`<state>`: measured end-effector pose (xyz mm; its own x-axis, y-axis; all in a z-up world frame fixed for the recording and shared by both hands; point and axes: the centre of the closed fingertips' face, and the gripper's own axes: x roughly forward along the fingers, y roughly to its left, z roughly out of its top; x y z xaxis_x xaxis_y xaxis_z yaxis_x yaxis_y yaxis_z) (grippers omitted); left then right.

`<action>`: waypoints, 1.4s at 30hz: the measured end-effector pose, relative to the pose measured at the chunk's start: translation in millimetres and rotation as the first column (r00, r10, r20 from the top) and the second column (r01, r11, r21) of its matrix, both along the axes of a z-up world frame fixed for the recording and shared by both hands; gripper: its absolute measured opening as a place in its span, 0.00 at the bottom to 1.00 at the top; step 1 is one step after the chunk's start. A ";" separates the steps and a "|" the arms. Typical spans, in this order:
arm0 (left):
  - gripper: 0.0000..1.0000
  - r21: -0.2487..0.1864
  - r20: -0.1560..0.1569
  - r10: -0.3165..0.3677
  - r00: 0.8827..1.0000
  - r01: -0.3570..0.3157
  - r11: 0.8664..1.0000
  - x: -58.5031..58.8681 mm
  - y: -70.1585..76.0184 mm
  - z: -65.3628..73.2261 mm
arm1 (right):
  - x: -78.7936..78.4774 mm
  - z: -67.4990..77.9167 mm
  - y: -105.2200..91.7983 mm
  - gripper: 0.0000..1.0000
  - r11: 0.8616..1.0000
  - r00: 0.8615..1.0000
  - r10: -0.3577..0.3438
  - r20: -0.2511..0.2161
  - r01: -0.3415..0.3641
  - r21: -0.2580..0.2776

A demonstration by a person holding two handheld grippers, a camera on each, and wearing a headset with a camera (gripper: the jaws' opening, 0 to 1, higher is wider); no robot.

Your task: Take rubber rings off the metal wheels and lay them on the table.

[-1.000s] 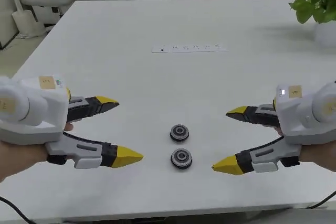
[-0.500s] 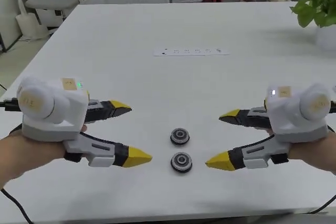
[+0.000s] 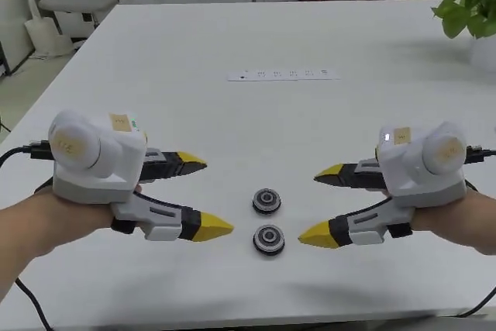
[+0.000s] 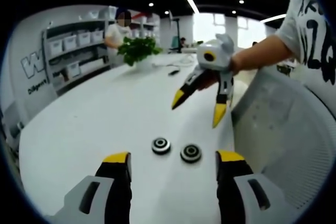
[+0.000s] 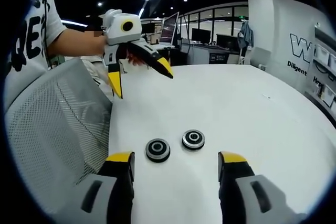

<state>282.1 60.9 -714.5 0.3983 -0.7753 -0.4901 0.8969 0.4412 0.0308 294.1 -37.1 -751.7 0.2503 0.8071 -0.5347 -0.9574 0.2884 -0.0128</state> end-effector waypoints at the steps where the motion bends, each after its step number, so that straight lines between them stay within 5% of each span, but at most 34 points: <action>1: 0.66 -0.001 -0.003 0.000 1.000 0.000 1.000 0.2 -0.3 -0.8 | 0.1 -0.3 0.8 0.60 1.000 1.000 0.002 -0.003 -0.002 0.001; 19: 0.58 -0.009 -0.041 -0.023 0.999 0.023 1.000 2.4 -13.7 -11.3 | -1.1 -18.1 7.9 0.55 0.998 0.998 0.043 -0.048 -0.044 -0.036; 42: 0.51 0.035 -0.091 -0.104 0.990 0.108 0.994 -3.6 -40.8 -37.0 | -11.0 -37.9 21.4 0.45 0.991 0.990 0.107 -0.093 -0.114 -0.073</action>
<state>278.5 20.1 -751.5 0.2684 -0.7899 -0.5513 0.9385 0.3435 -0.0353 283.1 -15.6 -789.6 0.1108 0.7821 -0.6133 -0.9817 0.1821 0.0549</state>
